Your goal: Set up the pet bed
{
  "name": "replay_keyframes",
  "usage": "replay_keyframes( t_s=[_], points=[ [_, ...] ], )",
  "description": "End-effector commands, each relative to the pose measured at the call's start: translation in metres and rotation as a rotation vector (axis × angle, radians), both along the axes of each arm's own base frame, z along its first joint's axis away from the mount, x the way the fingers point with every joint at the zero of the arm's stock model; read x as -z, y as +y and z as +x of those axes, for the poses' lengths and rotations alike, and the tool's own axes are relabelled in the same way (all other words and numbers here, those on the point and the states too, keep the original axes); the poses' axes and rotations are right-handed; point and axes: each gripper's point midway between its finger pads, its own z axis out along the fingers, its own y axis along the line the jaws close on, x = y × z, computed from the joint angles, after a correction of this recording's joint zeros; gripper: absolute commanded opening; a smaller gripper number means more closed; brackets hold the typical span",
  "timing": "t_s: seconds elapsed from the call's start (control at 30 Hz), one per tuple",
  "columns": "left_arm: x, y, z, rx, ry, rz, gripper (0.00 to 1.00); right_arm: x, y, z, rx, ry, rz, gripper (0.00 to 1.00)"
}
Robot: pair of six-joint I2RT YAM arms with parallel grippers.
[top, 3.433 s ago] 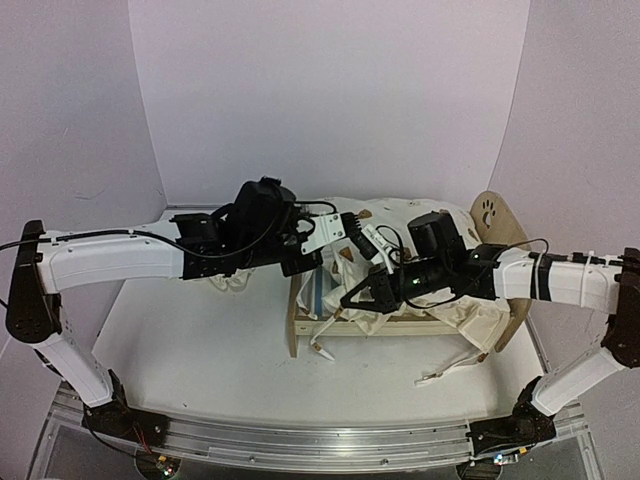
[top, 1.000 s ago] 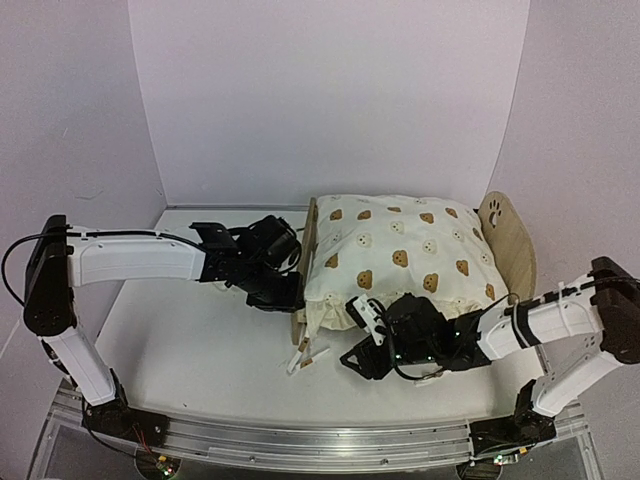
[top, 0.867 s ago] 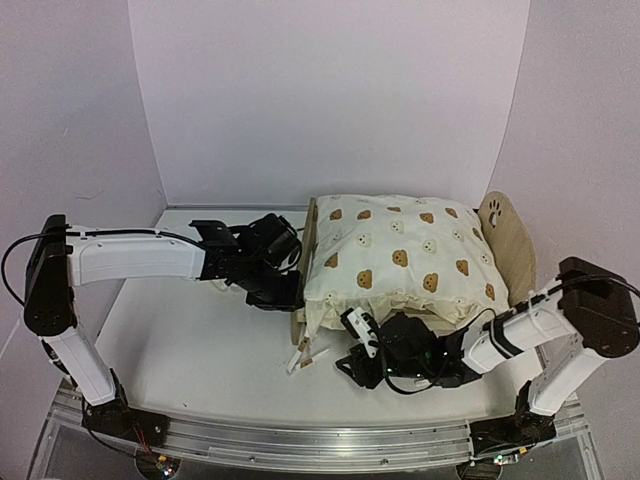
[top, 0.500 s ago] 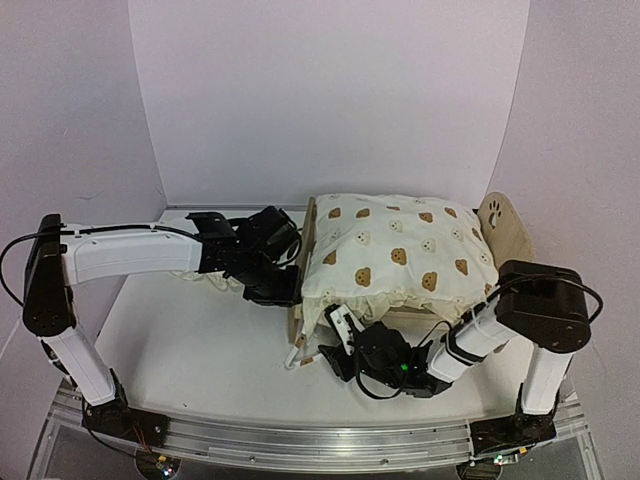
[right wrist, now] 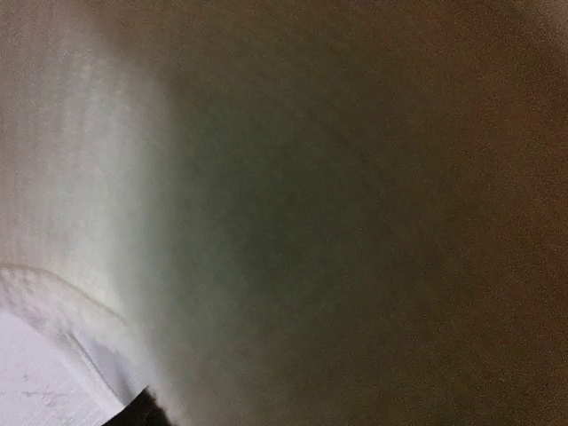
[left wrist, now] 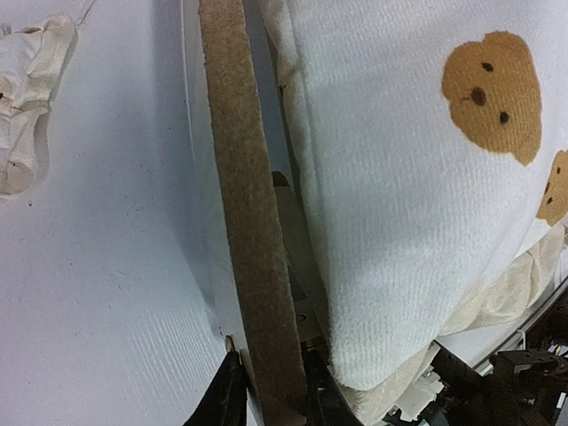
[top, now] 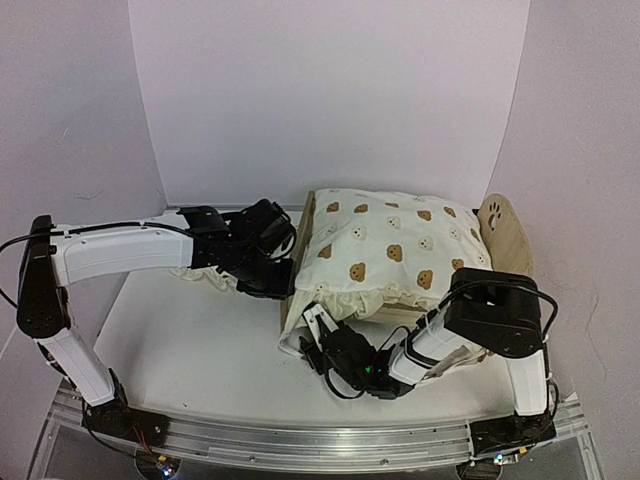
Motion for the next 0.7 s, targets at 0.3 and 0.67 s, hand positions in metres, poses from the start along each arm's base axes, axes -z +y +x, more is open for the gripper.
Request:
replay_keyframes(
  t_s=[0.3, 0.67],
  points=[
    [-0.111, -0.021, 0.015, 0.007, -0.222, -0.272, 0.00, 0.016, 0.004, 0.007, 0.008, -0.001, -0.091, 0.07],
    [-0.088, -0.025, 0.027, 0.005, -0.239, -0.210, 0.00, -0.005, -0.024, -0.068, -0.171, 0.394, -0.009, 0.00]
  ],
)
